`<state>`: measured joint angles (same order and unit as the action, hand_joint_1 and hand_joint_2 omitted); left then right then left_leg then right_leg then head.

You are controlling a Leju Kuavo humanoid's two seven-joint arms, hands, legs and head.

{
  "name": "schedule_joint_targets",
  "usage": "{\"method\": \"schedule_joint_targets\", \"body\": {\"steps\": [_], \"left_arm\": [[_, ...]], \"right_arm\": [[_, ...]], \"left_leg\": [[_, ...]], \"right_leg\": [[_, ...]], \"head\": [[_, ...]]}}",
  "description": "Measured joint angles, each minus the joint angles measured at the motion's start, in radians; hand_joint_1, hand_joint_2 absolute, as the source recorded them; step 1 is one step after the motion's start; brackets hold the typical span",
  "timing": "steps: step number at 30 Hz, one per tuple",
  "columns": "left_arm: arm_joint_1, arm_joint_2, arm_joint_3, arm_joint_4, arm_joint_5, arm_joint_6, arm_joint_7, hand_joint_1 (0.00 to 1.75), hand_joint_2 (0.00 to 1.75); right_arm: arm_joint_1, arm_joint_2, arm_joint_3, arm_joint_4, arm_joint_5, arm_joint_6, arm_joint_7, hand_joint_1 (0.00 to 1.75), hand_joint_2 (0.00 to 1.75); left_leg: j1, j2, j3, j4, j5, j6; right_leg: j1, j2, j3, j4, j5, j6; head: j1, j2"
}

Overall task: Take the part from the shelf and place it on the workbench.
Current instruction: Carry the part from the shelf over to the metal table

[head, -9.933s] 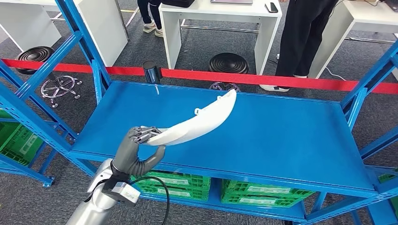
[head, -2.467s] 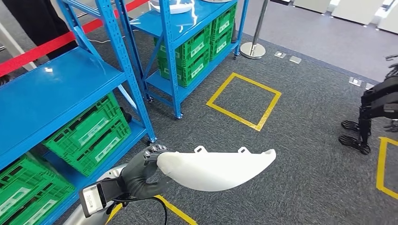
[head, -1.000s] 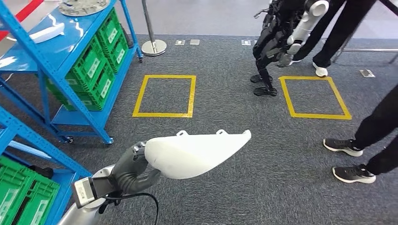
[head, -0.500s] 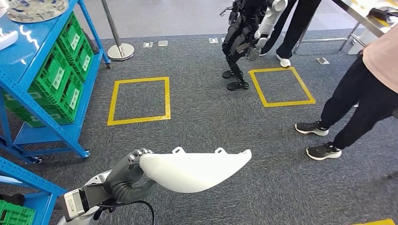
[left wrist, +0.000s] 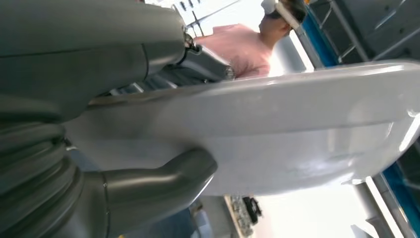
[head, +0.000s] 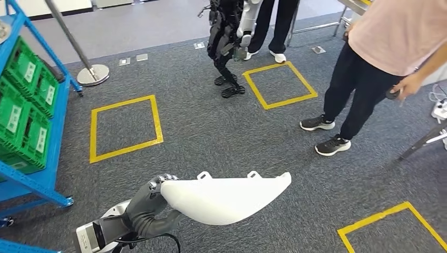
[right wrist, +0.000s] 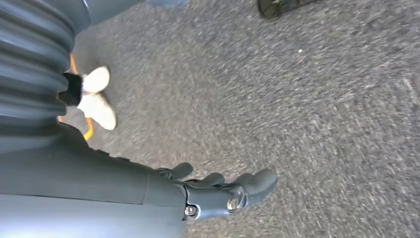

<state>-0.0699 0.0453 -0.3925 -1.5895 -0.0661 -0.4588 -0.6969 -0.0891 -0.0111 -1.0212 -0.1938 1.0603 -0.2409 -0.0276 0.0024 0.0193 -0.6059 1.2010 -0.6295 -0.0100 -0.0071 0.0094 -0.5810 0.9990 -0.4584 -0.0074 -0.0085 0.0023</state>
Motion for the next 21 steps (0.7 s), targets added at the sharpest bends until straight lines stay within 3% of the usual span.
{"method": "schedule_joint_targets", "body": {"steps": [1, 2, 3, 4, 6, 8, 9, 11, 13, 15, 17, 18, 19, 21], "left_arm": [[0.008, 0.0, 0.001, -0.002, -0.002, 0.001, 0.002, 1.75, 1.75], [0.014, 0.0, 0.002, -0.004, -0.004, 0.0, 0.003, 1.75, 1.75], [0.019, -0.001, 0.004, -0.006, -0.006, -0.001, 0.004, 1.75, 1.75], [0.022, -0.002, 0.007, -0.008, -0.007, -0.003, 0.004, 1.75, 1.75], [0.024, -0.005, 0.011, -0.014, -0.01, -0.007, 0.004, 1.75, 1.75], [0.028, -0.007, 0.017, -0.02, -0.011, -0.007, 0.005, 1.75, 1.75], [0.03, -0.008, 0.02, -0.022, -0.011, -0.008, 0.005, 1.75, 1.75], [0.03, -0.013, 0.023, -0.027, -0.012, -0.01, 0.005, 1.75, 1.75], [0.028, -0.019, 0.023, -0.03, -0.013, -0.015, 0.005, 1.75, 1.75], [0.029, -0.022, 0.024, -0.03, -0.014, -0.02, 0.005, 1.75, 1.75], [0.028, -0.024, 0.024, -0.027, -0.016, -0.025, 0.006, 1.75, 1.75], [0.026, -0.025, 0.024, -0.026, -0.018, -0.027, 0.006, 1.75, 1.75], [0.023, -0.027, 0.024, -0.025, -0.021, -0.031, 0.007, 1.75, 1.75], [0.012, -0.032, 0.024, -0.023, -0.025, -0.037, 0.011, 1.75, 1.75]], "right_arm": [[-0.002, 0.001, 0.0, 0.0, 0.001, 0.0, 0.0, 0.0, 1.75], [-0.002, 0.002, 0.001, 0.0, 0.002, 0.001, 0.001, 0.0, 1.75], [-0.001, 0.003, 0.001, 0.0, 0.002, 0.002, 0.001, 0.0, 1.75], [0.0, 0.004, 0.001, 0.0, 0.001, 0.003, 0.001, 0.0, 1.75], [-0.002, 0.006, 0.001, 0.0, 0.001, 0.003, 0.0, 0.0, 1.75], [-0.004, 0.008, 0.001, 0.0, 0.002, 0.003, -0.002, 0.0, 1.75], [-0.003, 0.008, 0.001, 0.0, 0.002, 0.003, -0.002, 0.0, 1.75], [0.002, 0.01, 0.001, 0.0, 0.001, 0.006, -0.001, 0.0, 1.75], [0.002, 0.013, 0.001, 0.0, -0.001, 0.01, 0.001, 0.0, 1.75], [-0.005, 0.015, 0.001, 0.0, -0.002, 0.011, 0.001, 0.0, 1.75], [-0.007, 0.017, 0.001, 0.0, -0.003, 0.011, 0.001, 0.0, 1.75], [-0.005, 0.018, 0.001, 0.0, -0.004, 0.011, 0.0, 0.0, 1.75], [-0.002, 0.019, 0.001, 0.0, -0.005, 0.011, -0.001, 0.0, 1.75], [-0.001, 0.021, 0.0, 0.0, -0.008, 0.012, -0.005, 0.0, 1.75]], "left_leg": [[0.001, -0.01, -0.03, 0.059, -0.021, -0.002], [0.001, -0.013, -0.048, 0.089, -0.021, -0.002], [0.002, -0.015, -0.051, 0.084, -0.002, -0.002], [0.003, -0.02, -0.036, 0.043, 0.032, -0.002], [0.01, -0.064, 0.017, -0.088, 0.101, -0.002], [0.014, -0.103, 0.046, -0.163, 0.124, 0.004], [0.012, -0.103, 0.048, -0.169, 0.121, 0.009], [0.008, -0.079, 0.05, -0.172, 0.126, 0.024], [0.009, -0.05, 0.053, -0.181, 0.132, 0.038], [0.005, -0.018, 0.053, -0.184, 0.133, 0.046], [0.001, 0.015, 0.052, -0.183, 0.131, 0.049], [0.0, 0.03, 0.052, -0.183, 0.13, 0.05], [0.0, 0.044, 0.053, -0.183, 0.129, 0.049], [-0.002, 0.068, 0.056, -0.182, 0.126, 0.045]], "right_leg": [[0.0, 0.015, 0.0, 0.001, 0.0, -0.001], [0.0, 0.03, -0.001, 0.002, 0.0, -0.001], [-0.001, 0.045, -0.001, 0.004, 0.0, 0.0], [-0.001, 0.06, 0.0, 0.006, -0.001, 0.002], [-0.002, 0.088, -0.003, 0.012, -0.004, 0.009], [-0.002, 0.113, -0.01, 0.017, -0.003, 0.023], [-0.004, 0.125, -0.015, 0.017, -0.001, 0.031], [-0.009, 0.136, -0.02, 0.015, 0.002, 0.045], [-0.007, 0.093, -0.044, 0.059, -0.025, 0.053], [-0.002, 0.029, -0.101, 0.176, -0.087, 0.057], [-0.003, 0.006, -0.15, 0.279, -0.123, 0.059], [-0.003, 0.002, -0.15, 0.284, -0.117, 0.058], [-0.003, -0.004, -0.129, 0.25, -0.095, 0.057], [0.002, -0.04, -0.05, 0.113, -0.04, 0.049]], "head": [[-0.003, 0.0], [-0.005, 0.0], [-0.007, 0.0], [-0.008, 0.0], [-0.012, 0.0], [-0.012, 0.0], [-0.011, 0.0], [-0.01, 0.0], [-0.002, 0.0], [0.007, 0.0], [0.009, 0.0], [0.01, 0.0], [0.01, 0.0], [0.012, 0.0]]}}
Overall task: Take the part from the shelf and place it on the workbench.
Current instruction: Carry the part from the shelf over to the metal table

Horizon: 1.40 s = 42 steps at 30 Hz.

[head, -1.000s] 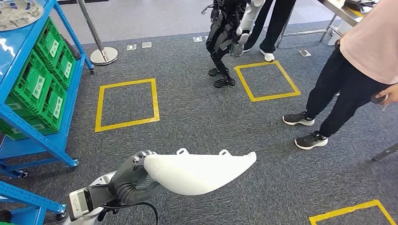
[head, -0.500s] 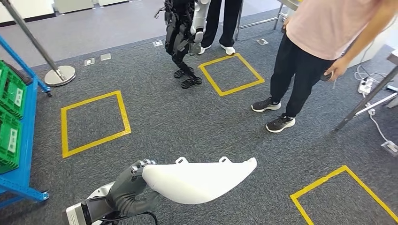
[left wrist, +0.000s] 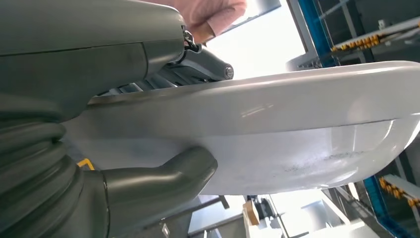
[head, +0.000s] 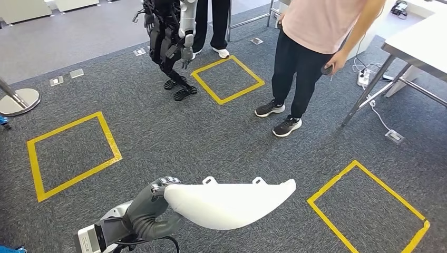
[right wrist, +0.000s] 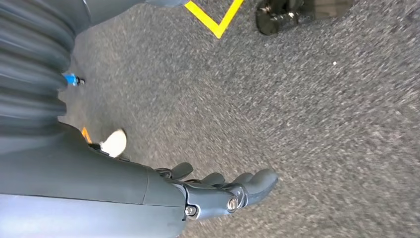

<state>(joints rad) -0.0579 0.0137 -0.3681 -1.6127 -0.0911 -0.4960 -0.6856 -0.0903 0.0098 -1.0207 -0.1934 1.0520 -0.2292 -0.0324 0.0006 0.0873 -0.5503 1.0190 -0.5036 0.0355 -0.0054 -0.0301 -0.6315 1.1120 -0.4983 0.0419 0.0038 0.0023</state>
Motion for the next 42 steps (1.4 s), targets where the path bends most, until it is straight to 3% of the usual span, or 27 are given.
{"method": "schedule_joint_targets", "body": {"steps": [1, 3, 5, 7, 9, 11, 12, 13, 14, 16, 18, 20, 22, 24, 26, 27, 28, 29, 31, 33, 35, 36, 38, 40, 42], "left_arm": [[-0.006, -0.002, 0.0, 0.0, -0.001, -0.003, 0.004, 1.75, 1.75], [-0.014, -0.006, 0.0, 0.001, -0.005, -0.006, 0.013, 1.75, 1.75], [-0.023, -0.01, 0.0, 0.001, -0.008, -0.008, 0.021, 1.75, 1.75], [-0.034, -0.013, 0.0, 0.002, -0.007, -0.012, 0.028, 1.75, 1.75], [-0.039, -0.013, 0.0, 0.004, -0.004, -0.016, 0.033, 1.75, 1.75], [-0.04, -0.012, 0.0, 0.008, -0.002, -0.02, 0.034, 1.75, 1.75], [-0.04, -0.012, 0.0, 0.01, -0.002, -0.021, 0.035, 1.75, 1.75], [-0.041, -0.011, 0.0, 0.011, -0.002, -0.021, 0.035, 1.75, 1.75], [-0.042, -0.011, 0.0, 0.012, -0.002, -0.021, 0.035, 1.75, 1.75], [-0.044, -0.012, 0.0, 0.012, -0.002, -0.022, 0.035, 1.75, 1.75], [-0.045, -0.012, 0.0, 0.012, -0.002, -0.022, 0.035, 1.75, 1.75], [-0.045, -0.014, 0.0, 0.01, -0.002, -0.022, 0.036, 1.75, 1.75], [-0.044, -0.017, 0.0, 0.006, -0.002, -0.022, 0.037, 1.75, 1.75], [-0.04, -0.017, 0.0, 0.002, -0.002, -0.023, 0.038, 1.75, 1.75], [-0.033, -0.017, 0.0, 0.0, -0.002, -0.023, 0.039, 1.75, 1.75], [-0.031, -0.017, 0.0, 0.0, -0.002, -0.024, 0.039, 1.75, 1.75], [-0.029, -0.017, 0.0, -0.001, -0.002, -0.024, 0.039, 1.75, 1.75], [-0.028, -0.017, 0.0, -0.002, -0.001, -0.025, 0.039, 1.75, 1.75], [-0.026, -0.017, 0.0, -0.007, -0.001, -0.025, 0.039, 1.75, 1.75], [-0.022, -0.017, 0.0, -0.013, -0.001, -0.025, 0.042, 1.75, 1.75], [-0.017, -0.017, 0.0, -0.019, -0.001, -0.024, 0.045, 1.75, 1.75], [-0.015, -0.017, 0.0, -0.023, -0.001, -0.024, 0.046, 1.75, 1.75], [-0.009, -0.016, 0.0, -0.029, -0.002, -0.023, 0.046, 1.75, 1.75], [0.003, -0.013, 0.003, -0.033, -0.006, -0.023, 0.047, 1.75, 1.75], [0.016, -0.01, 0.008, -0.036, -0.015, -0.022, 0.048, 1.75, 1.75]], "right_arm": [[-0.002, 0.001, 0.0, 0.0, -0.001, 0.0, -0.002, 0.0, 1.75], [-0.004, 0.005, 0.0, 0.0, -0.002, 0.002, -0.004, 0.0, 1.75], [0.001, 0.01, 0.0, 0.0, -0.002, 0.002, 0.001, 0.0, 1.75], [0.003, 0.015, 0.0, 0.0, -0.003, 0.002, 0.008, 0.0, 1.75], [-0.001, 0.02, -0.001, 0.0, -0.005, 0.002, 0.012, 0.0, 1.75], [-0.002, 0.024, -0.002, 0.0, -0.005, 0.002, 0.016, 0.0, 1.75], [-0.001, 0.025, -0.002, 0.0, -0.006, 0.002, 0.018, 0.0, 1.75], [0.001, 0.027, -0.002, 0.0, -0.006, 0.002, 0.02, 0.0, 1.75], [0.001, 0.028, -0.002, 0.0, -0.007, 0.002, 0.022, 0.0, 1.75], [0.0, 0.03, -0.003, 0.0, -0.008, 0.002, 0.021, 0.0, 1.75], [0.0, 0.031, -0.003, 0.0, -0.007, 0.002, 0.02, 0.0, 1.75], [0.004, 0.031, -0.003, 0.0, -0.005, 0.003, 0.019, 0.0, 1.75], [0.007, 0.033, -0.003, 0.0, -0.004, 0.004, 0.017, 0.0, 1.75], [0.003, 0.035, -0.003, 0.0, -0.003, 0.004, 0.013, 0.0, 1.75], [0.001, 0.036, -0.003, 0.0, -0.003, 0.005, 0.009, 0.0, 1.75], [0.002, 0.037, -0.003, 0.0, -0.002, 0.006, 0.008, 0.0, 1.75], [0.003, 0.037, -0.003, 0.0, -0.003, 0.006, 0.007, 0.0, 1.75], [0.005, 0.037, -0.003, 0.0, -0.003, 0.006, 0.007, 0.0, 1.75], [0.003, 0.037, -0.003, 0.0, -0.005, 0.006, 0.007, 0.0, 1.75], [0.0, 0.037, -0.003, 0.0, -0.005, 0.008, 0.006, 0.0, 1.75], [0.002, 0.038, -0.003, 0.0, -0.004, 0.012, 0.005, 0.0, 1.75], [0.003, 0.039, -0.004, 0.0, -0.004, 0.014, 0.005, 0.0, 1.75], [0.003, 0.041, -0.004, 0.0, -0.001, 0.016, 0.005, 0.0, 1.75], [-0.001, 0.043, -0.004, 0.0, 0.002, 0.012, 0.005, 0.0, 1.75], [0.0, 0.045, -0.004, 0.0, 0.004, 0.007, 0.004, 0.0, 1.75]], "left_leg": [[-0.002, 0.01, 0.002, 0.0, -0.002, -0.004], [-0.004, 0.03, 0.007, 0.0, -0.007, -0.015], [-0.003, 0.043, 0.014, -0.001, -0.01, -0.026], [0.0, 0.004, 0.003, 0.033, -0.036, -0.037], [0.004, -0.059, -0.047, 0.148, -0.099, -0.045], [0.006, -0.08, -0.106, 0.269, -0.145, -0.049], [0.007, -0.082, -0.116, 0.286, -0.14, -0.05], [0.008, -0.084, -0.107, 0.262, -0.115, -0.05], [0.01, -0.092, -0.082, 0.203, -0.077, -0.05], [0.017, -0.136, -0.025, 0.071, -0.018, -0.05], [0.019, -0.164, -0.003, 0.015, -0.006, -0.044], [0.015, -0.145, -0.002, 0.011, -0.004, -0.029], [0.014, -0.119, 0.0, 0.005, 0.002, -0.014], [0.012, -0.09, 0.0, 0.001, 0.003, -0.005], [0.008, -0.059, 0.0, 0.002, 0.001, 0.0], [0.006, -0.044, 0.0, 0.002, -0.001, 0.001], [0.005, -0.031, 0.001, 0.002, -0.002, 0.001], [0.004, -0.018, 0.004, 0.002, -0.004, 0.001], [0.0, 0.004, 0.011, 0.002, -0.01, -0.004], [-0.004, 0.023, 0.017, 0.002, -0.015, -0.013], [-0.004, 0.041, 0.024, -0.002, -0.018, -0.023], [-0.003, 0.035, 0.027, -0.001, -0.021, -0.03], [0.0, -0.017, 0.011, 0.046, -0.053, -0.043], [0.005, -0.071, -0.048, 0.169, -0.114, -0.051], [0.007, -0.082, -0.102, 0.269, -0.143, -0.055]], "right_leg": [[0.003, -0.021, 0.032, -0.057, 0.017, -0.006], [0.011, -0.038, 0.054, -0.104, 0.024, -0.018], [0.009, -0.015, 0.053, -0.108, 0.029, -0.028], [0.001, 0.006, 0.056, -0.115, 0.036, -0.038], [-0.004, 0.03, 0.056, -0.117, 0.04, -0.045], [-0.005, 0.058, 0.053, -0.116, 0.041, -0.047], [-0.005, 0.072, 0.053, -0.114, 0.041, -0.046], [-0.006, 0.087, 0.053, -0.112, 0.041, -0.045], [-0.007, 0.102, 0.053, -0.109, 0.04, -0.042], [-0.009, 0.132, 0.048, -0.102, 0.038, -0.032], [-0.01, 0.155, 0.04, -0.098, 0.039, -0.017], [-0.014, 0.172, 0.033, -0.102, 0.044, -0.001], [-0.013, 0.133, 0.019, -0.077, 0.029, 0.009], [-0.009, 0.067, -0.031, 0.025, -0.027, 0.013], [-0.009, 0.043, -0.094, 0.154, -0.081, 0.016], [-0.009, 0.041, -0.107, 0.183, -0.085, 0.015], [-0.009, 0.038, -0.098, 0.169, -0.07, 0.013], [-0.007, 0.031, -0.068, 0.116, -0.04, 0.01], [0.002, -0.017, 0.013, -0.027, 0.016, -0.004], [0.012, -0.051, 0.048, -0.097, 0.031, -0.019], [0.014, -0.032, 0.047, -0.104, 0.032, -0.029], [0.01, -0.021, 0.049, -0.109, 0.035, -0.034], [0.001, 0.003, 0.054, -0.118, 0.042, -0.043], [-0.002, 0.03, 0.053, -0.119, 0.045, -0.048], [-0.003, 0.059, 0.052, -0.117, 0.044, -0.048]], "head": [[0.0, 0.0], [0.0, 0.0], [-0.002, 0.0], [-0.003, 0.0], [-0.01, 0.0], [-0.017, 0.0], [-0.019, 0.0], [-0.02, 0.0], [-0.021, 0.0], [-0.025, 0.0], [-0.026, 0.0], [-0.025, 0.0], [-0.019, 0.0], [-0.009, 0.0], [-0.004, 0.0], [-0.003, 0.0], [-0.002, 0.0], [-0.001, 0.0], [0.0, 0.0], [0.0, 0.0], [-0.001, 0.0], [-0.001, 0.0], [-0.005, 0.0], [-0.012, 0.0], [-0.017, 0.0]]}}
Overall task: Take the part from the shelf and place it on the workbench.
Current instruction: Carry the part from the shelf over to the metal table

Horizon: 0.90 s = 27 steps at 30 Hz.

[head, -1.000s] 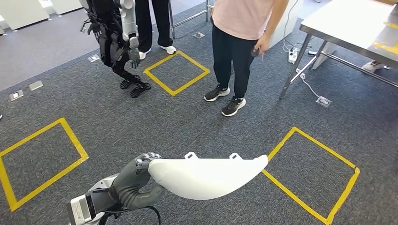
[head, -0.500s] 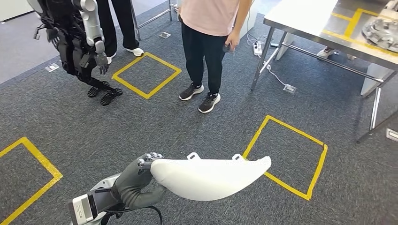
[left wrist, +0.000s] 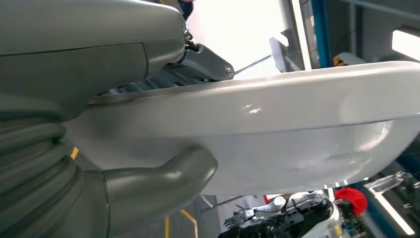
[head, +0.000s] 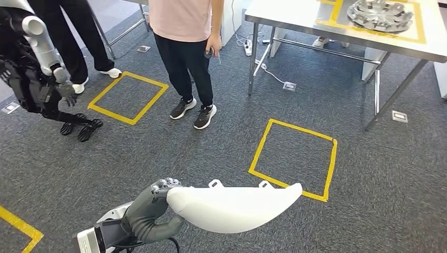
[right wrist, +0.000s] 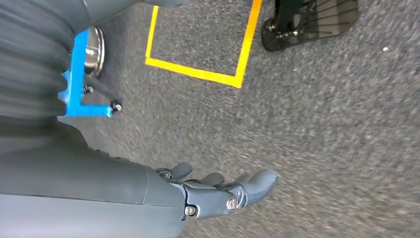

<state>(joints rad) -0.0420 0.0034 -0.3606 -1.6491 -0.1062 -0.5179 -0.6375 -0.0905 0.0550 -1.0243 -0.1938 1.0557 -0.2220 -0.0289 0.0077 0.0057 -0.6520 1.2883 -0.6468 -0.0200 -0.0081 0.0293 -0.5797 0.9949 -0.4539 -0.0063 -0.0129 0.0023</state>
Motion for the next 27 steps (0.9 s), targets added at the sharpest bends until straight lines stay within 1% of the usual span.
{"method": "schedule_joint_targets", "body": {"steps": [1, 2, 3, 4, 5, 6, 7, 8, 9, 10, 11, 12, 13, 14, 15, 16, 17, 18, 19, 20, 21, 22, 23, 25, 26, 27], "left_arm": [[0.004, 0.001, 0.002, -0.003, -0.004, 0.001, 0.0, 1.75, 1.75], [0.005, 0.001, 0.005, -0.007, -0.007, 0.002, 0.0, 1.75, 1.75], [0.006, 0.001, 0.007, -0.01, -0.009, 0.002, 0.0, 1.75, 1.75], [0.007, 0.001, 0.01, -0.013, -0.009, 0.002, 0.0, 1.75, 1.75], [0.008, 0.002, 0.012, -0.016, -0.01, 0.002, 0.0, 1.75, 1.75], [0.01, 0.002, 0.013, -0.018, -0.01, 0.002, 0.0, 1.75, 1.75], [0.011, 0.002, 0.014, -0.019, -0.01, 0.002, 0.0, 1.75, 1.75], [0.011, 0.002, 0.015, -0.021, -0.01, 0.002, 0.0, 1.75, 1.75], [0.011, 0.002, 0.016, -0.021, -0.01, 0.002, 0.0, 1.75, 1.75], [0.01, 0.002, 0.016, -0.022, -0.011, 0.002, 0.0, 1.75, 1.75], [0.01, 0.002, 0.017, -0.023, -0.012, 0.002, 0.0, 1.75, 1.75], [0.011, 0.002, 0.018, -0.023, -0.013, 0.002, 0.0, 1.75, 1.75], [0.012, 0.002, 0.019, -0.023, -0.014, 0.002, 0.0, 1.75, 1.75], [0.013, 0.002, 0.021, -0.023, -0.017, 0.003, 0.001, 1.75, 1.75], [0.014, 0.003, 0.023, -0.023, -0.02, 0.004, 0.003, 1.75, 1.75], [0.015, 0.003, 0.024, -0.023, -0.023, 0.005, 0.005, 1.75, 1.75], [0.016, 0.002, 0.026, -0.023, -0.026, 0.006, 0.007, 1.75, 1.75], [0.015, 0.002, 0.026, -0.023, -0.028, 0.007, 0.008, 1.75, 1.75], [0.015, 0.001, 0.026, -0.024, -0.029, 0.008, 0.009, 1.75, 1.75], [0.013, 0.001, 0.027, -0.024, -0.03, 0.008, 0.01, 1.75, 1.75], [0.012, 0.0, 0.027, -0.024, -0.031, 0.008, 0.011, 1.75, 1.75], [0.01, 0.0, 0.027, -0.023, -0.033, 0.007, 0.012, 1.75, 1.75], [0.007, -0.001, 0.028, -0.023, -0.033, 0.007, 0.014, 1.75, 1.75], [0.002, -0.001, 0.03, -0.024, -0.034, 0.007, 0.015, 1.75, 1.75], [-0.001, -0.001, 0.031, -0.024, -0.034, 0.007, 0.015, 1.75, 1.75], [-0.003, -0.001, 0.033, -0.023, -0.035, 0.007, 0.015, 1.75, 1.75]], "right_arm": [[0.001, 0.0, 0.0, 0.0, 0.0, -0.002, 0.0, 0.0, 1.75], [0.002, 0.0, 0.0, 0.0, 0.0, -0.004, -0.001, 0.0, 1.75], [0.003, 0.001, 0.0, 0.0, 0.0, -0.005, -0.001, 0.0, 1.75], [0.002, 0.001, 0.0, 0.0, 0.0, -0.006, -0.002, 0.0, 1.75], [0.001, 0.0, 0.0, 0.0, 0.0, -0.006, -0.004, 0.0, 1.75], [0.002, 0.0, 0.0, 0.0, 0.001, -0.006, -0.005, 0.0, 1.75], [0.002, 0.0, 0.0, 0.0, 0.001, -0.006, -0.005, 0.0, 1.75], [0.004, 0.0, 0.0, 0.0, 0.003, -0.006, -0.002, 0.0, 1.75], [0.006, 0.0, 0.0, 0.0, 0.006, -0.008, 0.002, 0.0, 1.75], [0.007, 0.001, 0.0, 0.0, 0.009, -0.009, 0.007, 0.0, 1.75], [0.006, 0.001, 0.0, 0.0, 0.013, -0.011, 0.014, 0.0, 1.75], [0.004, 0.001, 0.0, 0.0, 0.017, -0.014, 0.019, 0.0, 1.75], [0.002, 0.001, 0.0, 0.0, 0.02, -0.016, 0.023, 0.0, 1.75], [0.001, 0.001, 0.0, 0.0, 0.023, -0.019, 0.026, 0.0, 1.75], [0.001, 0.001, 0.0, 0.0, 0.024, -0.021, 0.027, 0.0, 1.75], [0.002, 0.001, 0.0, 0.0, 0.025, -0.022, 0.028, 0.0, 1.75], [0.004, 0.001, 0.0, 0.0, 0.027, -0.023, 0.03, 0.0, 1.75], [0.004, 0.001, 0.0, 0.0, 0.028, -0.024, 0.031, 0.0, 1.75], [0.004, 0.001, 0.0, 0.0, 0.03, -0.024, 0.033, 0.0, 1.75], [0.003, 0.001, 0.0, 0.0, 0.033, -0.025, 0.034, 0.0, 1.75], [0.002, 0.001, 0.0, 0.0, 0.037, -0.026, 0.035, 0.0, 1.75], [0.002, 0.001, 0.001, 0.0, 0.04, -0.027, 0.036, 0.0, 1.75], [0.002, 0.001, 0.001, 0.0, 0.042, -0.027, 0.036, 0.0, 1.75], [0.003, 0.001, 0.001, 0.0, 0.043, -0.028, 0.038, 0.0, 1.75], [0.002, 0.001, 0.001, 0.0, 0.044, -0.028, 0.038, 0.0, 1.75], [0.002, 0.001, 0.001, 0.0, 0.043, -0.029, 0.038, 0.0, 1.75]], "left_leg": [[0.001, -0.001, -0.005, 0.0, 0.015, -0.001], [0.003, -0.005, 0.01, -0.038, 0.046, -0.001], [0.006, -0.021, 0.038, -0.105, 0.086, -0.002], [0.01, -0.047, 0.067, -0.171, 0.115, -0.002], [0.013, -0.069, 0.088, -0.222, 0.133, 0.0], [0.014, -0.085, 0.099, -0.25, 0.139, 0.005], [0.012, -0.087, 0.1, -0.255, 0.136, 0.013], [0.01, -0.075, 0.1, -0.256, 0.139, 0.023], [0.009, -0.064, 0.102, -0.258, 0.142, 0.031], [0.009, -0.053, 0.103, -0.262, 0.145, 0.039], [0.01, -0.042, 0.104, -0.265, 0.147, 0.045], [0.009, -0.031, 0.104, -0.266, 0.148, 0.049], [0.008, -0.02, 0.103, -0.266, 0.148, 0.051], [0.007, -0.01, 0.102, -0.265, 0.147, 0.053], [0.006, -0.001, 0.101, -0.265, 0.146, 0.053], [0.005, 0.006, 0.101, -0.265, 0.146, 0.054], [0.005, 0.012, 0.102, -0.264, 0.145, 0.053], [0.005, 0.016, 0.103, -0.264, 0.145, 0.052], [0.004, 0.019, 0.104, -0.264, 0.143, 0.05], [0.003, 0.021, 0.105, -0.264, 0.142, 0.047], [0.002, 0.022, 0.106, -0.264, 0.141, 0.042], [0.001, 0.023, 0.106, -0.265, 0.141, 0.036], [0.001, 0.023, 0.107, -0.268, 0.142, 0.03], [0.002, 0.018, 0.106, -0.263, 0.137, 0.018], [0.002, 0.014, 0.096, -0.241, 0.123, 0.012], [0.003, 0.008, 0.076, -0.197, 0.099, 0.008]], "right_leg": [[-0.001, 0.015, 0.0, 0.002, 0.0, 0.001], [-0.002, 0.029, -0.001, 0.005, -0.001, 0.003], [-0.004, 0.044, -0.001, 0.009, -0.003, 0.007], [-0.005, 0.058, -0.003, 0.014, -0.005, 0.012], [-0.005, 0.071, -0.007, 0.019, -0.006, 0.019], [-0.005, 0.082, -0.011, 0.021, -0.006, 0.027], [-0.006, 0.092, -0.015, 0.02, -0.004, 0.035], [-0.008, 0.102, -0.018, 0.017, -0.001, 0.043], [-0.01, 0.097, -0.02, 0.018, 0.0, 0.049], [-0.01, 0.078, -0.027, 0.029, -0.007, 0.054], [-0.009, 0.05, -0.042, 0.059, -0.025, 0.057], [-0.008, 0.017, -0.066, 0.109, -0.053, 0.059], [-0.006, -0.005, -0.098, 0.177, -0.088, 0.061], [-0.007, -0.014, -0.129, 0.244, -0.116, 0.063], [-0.007, -0.018, -0.15, 0.29, -0.13, 0.065], [-0.007, -0.019, -0.153, 0.3, -0.126, 0.064], [-0.007, -0.02, -0.134, 0.268, -0.103, 0.063], [-0.006, -0.022, -0.097, 0.202, -0.071, 0.059], [-0.005, -0.026, -0.056, 0.126, -0.044, 0.054], [-0.001, -0.029, -0.023, 0.065, -0.026, 0.048], [0.002, -0.032, -0.003, 0.027, -0.017, 0.042], [0.005, -0.034, 0.002, 0.014, -0.018, 0.036], [0.008, -0.032, 0.001, 0.013, -0.017, 0.031], [0.002, -0.03, 0.005, 0.005, -0.012, 0.019], [-0.001, -0.029, 0.007, 0.0, -0.01, 0.013], [-0.004, -0.028, 0.01, -0.004, -0.009, 0.007]], "head": [[-0.002, 0.0], [-0.002, 0.0], [-0.004, 0.0], [-0.006, 0.0], [-0.007, 0.0], [-0.008, 0.0], [-0.008, 0.0], [-0.007, 0.0], [-0.006, 0.0], [-0.004, 0.0], [0.0, 0.0], [0.004, 0.0], [0.008, 0.0], [0.011, 0.0], [0.012, 0.0], [0.013, 0.0], [0.014, 0.0], [0.015, 0.0], [0.016, 0.0], [0.017, 0.0], [0.017, 0.0], [0.017, 0.0], [0.017, 0.0], [0.015, 0.0], [0.013, 0.0], [0.009, 0.0]]}}
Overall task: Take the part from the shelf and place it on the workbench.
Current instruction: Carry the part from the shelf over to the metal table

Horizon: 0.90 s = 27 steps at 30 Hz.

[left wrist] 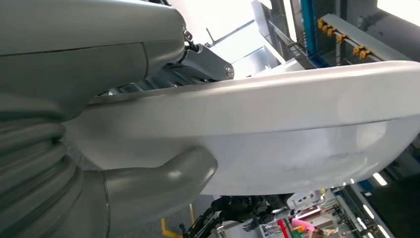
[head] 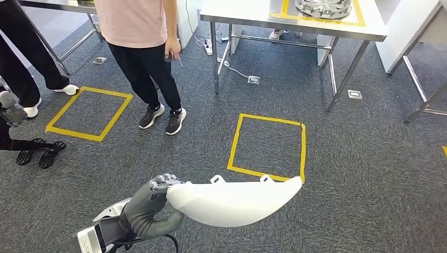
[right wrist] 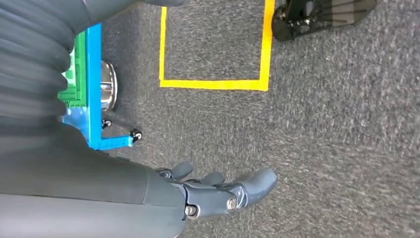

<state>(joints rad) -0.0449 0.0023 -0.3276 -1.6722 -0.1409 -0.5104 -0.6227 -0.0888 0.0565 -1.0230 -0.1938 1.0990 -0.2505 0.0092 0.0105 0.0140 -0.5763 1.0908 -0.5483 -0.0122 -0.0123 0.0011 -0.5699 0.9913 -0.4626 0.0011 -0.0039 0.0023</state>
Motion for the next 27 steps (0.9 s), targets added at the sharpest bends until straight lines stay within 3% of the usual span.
{"method": "schedule_joint_targets", "body": {"steps": [2, 3, 4, 5, 8, 10, 14, 15, 17, 18, 19, 20, 21, 23, 25, 27], "left_arm": [[-0.002, 0.0, 0.002, 0.004, -0.001, -0.001, 0.0, 1.75, 1.75], [-0.002, 0.0, 0.003, 0.006, -0.002, -0.001, 0.0, 1.75, 1.75], [-0.002, 0.001, 0.003, 0.009, -0.002, -0.002, 0.0, 1.75, 1.75], [-0.002, 0.001, 0.003, 0.01, -0.002, -0.002, 0.0, 1.75, 1.75], [-0.006, 0.0, 0.003, 0.012, -0.002, -0.004, 0.0, 1.75, 1.75], [-0.009, 0.0, 0.003, 0.014, -0.002, -0.006, 0.0, 1.75, 1.75], [-0.024, -0.004, 0.003, 0.021, -0.002, -0.006, 0.0, 1.75, 1.75], [-0.029, -0.005, 0.003, 0.023, -0.002, -0.006, 0.0, 1.75, 1.75], [-0.036, -0.006, 0.003, 0.03, -0.002, -0.006, 0.0, 1.75, 1.75], [-0.038, -0.007, 0.003, 0.033, -0.002, -0.006, 0.0, 1.75, 1.75], [-0.04, -0.008, 0.003, 0.037, -0.002, -0.006, 0.0, 1.75, 1.75], [-0.042, -0.009, 0.003, 0.04, -0.002, -0.006, 0.0, 1.75, 1.75], [-0.044, -0.01, 0.003, 0.043, -0.002, -0.006, 0.0, 1.75, 1.75], [-0.049, -0.013, 0.003, 0.048, -0.002, -0.004, 0.0, 1.75, 1.75], [-0.053, -0.014, 0.003, 0.049, -0.002, -0.001, 0.001, 1.75, 1.75], [-0.057, -0.016, 0.003, 0.049, -0.002, 0.002, 0.003, 1.75, 1.75]], "right_arm": [[0.0, 0.0, 0.0, 0.0, -0.001, 0.0, 0.0, 0.0, 1.75], [0.0, 0.0, 0.0, 0.0, -0.002, 0.0, 0.0, 0.0, 1.75], [0.001, 0.0, 0.0, 0.0, -0.003, 0.0, 0.0, 0.0, 1.75], [0.001, 0.001, 0.0, 0.0, -0.003, 0.0, 0.0, 0.0, 1.75], [0.0, 0.002, 0.0, 0.0, -0.008, 0.0, -0.001, 0.0, 1.75], [0.0, 0.002, 0.0, 0.0, -0.011, 0.0, -0.002, 0.0, 1.75], [0.0, 0.003, 0.0, 0.0, -0.015, 0.0, -0.003, 0.0, 1.75], [-0.001, 0.003, 0.0, 0.0, -0.017, 0.0, -0.004, 0.0, 1.75], [0.0, 0.003, -0.001, 0.0, -0.023, 0.003, -0.01, 0.0, 1.75], [0.001, 0.003, -0.002, 0.0, -0.028, 0.006, -0.015, 0.0, 1.75], [0.002, 0.003, -0.004, 0.0, -0.034, 0.009, -0.022, 0.0, 1.75], [0.003, 0.003, -0.006, 0.0, -0.04, 0.012, -0.028, 0.0, 1.75], [0.002, 0.003, -0.007, 0.0, -0.043, 0.013, -0.033, 0.0, 1.75], [0.0, 0.003, -0.008, 0.0, -0.041, 0.015, -0.036, 0.0, 1.75], [-0.004, 0.003, -0.008, 0.0, -0.034, 0.015, -0.036, 0.0, 1.75], [-0.004, 0.003, -0.008, 0.0, -0.03, 0.014, -0.037, 0.0, 1.75]], "left_leg": [[0.001, -0.006, -0.066, 0.132, -0.059, -0.007], [0.002, -0.007, -0.096, 0.187, -0.074, -0.01], [0.002, -0.007, -0.112, 0.21, -0.071, -0.011], [0.003, -0.007, -0.107, 0.192, -0.048, -0.012], [0.006, -0.011, -0.022, 0.003, 0.047, -0.008], [0.004, -0.015, 0.004, -0.056, 0.057, 0.006], [0.002, -0.013, 0.009, -0.063, 0.056, 0.036], [0.003, -0.012, 0.012, -0.065, 0.056, 0.041], [0.002, -0.007, 0.014, -0.065, 0.053, 0.049], [0.001, -0.004, 0.015, -0.065, 0.051, 0.051], [0.001, 0.0, 0.017, -0.065, 0.048, 0.052], [0.0, 0.005, 0.022, -0.064, 0.044, 0.052], [0.0, 0.011, 0.028, -0.064, 0.04, 0.051], [-0.002, 0.024, 0.043, -0.064, 0.028, 0.044], [-0.006, 0.037, 0.051, -0.065, 0.017, 0.033], [-0.009, 0.05, 0.059, -0.071, 0.011, 0.021]], "right_leg": [[0.0, 0.002, 0.001, 0.0, -0.003, -0.006], [0.0, 0.003, 0.001, 0.001, -0.004, -0.006], [0.0, 0.005, 0.002, 0.002, -0.006, -0.006], [-0.001, 0.007, 0.004, 0.004, -0.008, -0.004], [-0.002, 0.015, 0.008, 0.016, -0.019, 0.01], [0.001, 0.018, 0.007, 0.02, -0.025, 0.023], [-0.003, 0.014, -0.001, 0.042, -0.04, 0.046], [-0.004, 0.011, -0.021, 0.082, -0.061, 0.05], [-0.004, 0.008, -0.093, 0.216, -0.118, 0.055], [-0.004, 0.008, -0.131, 0.279, -0.136, 0.056], [-0.003, 0.007, -0.156, 0.313, -0.136, 0.056], [-0.003, 0.007, -0.161, 0.307, -0.116, 0.054], [-0.002, 0.003, -0.143, 0.259, -0.078, 0.05], [0.008, -0.033, -0.08, 0.115, -0.003, 0.036], [0.019, -0.059, -0.047, 0.037, 0.02, 0.021], [0.02, -0.047, -0.047, 0.03, 0.015, 0.009]], "head": [[-0.007, 0.0], [-0.009, 0.0], [-0.011, 0.0], [-0.012, 0.0], [-0.018, 0.0], [-0.019, 0.0], [-0.013, 0.0], [-0.009, 0.0], [-0.002, 0.0], [0.001, 0.0], [0.003, 0.0], [0.005, 0.0], [0.007, 0.0], [0.011, 0.0], [0.013, 0.0], [0.012, 0.0]]}}
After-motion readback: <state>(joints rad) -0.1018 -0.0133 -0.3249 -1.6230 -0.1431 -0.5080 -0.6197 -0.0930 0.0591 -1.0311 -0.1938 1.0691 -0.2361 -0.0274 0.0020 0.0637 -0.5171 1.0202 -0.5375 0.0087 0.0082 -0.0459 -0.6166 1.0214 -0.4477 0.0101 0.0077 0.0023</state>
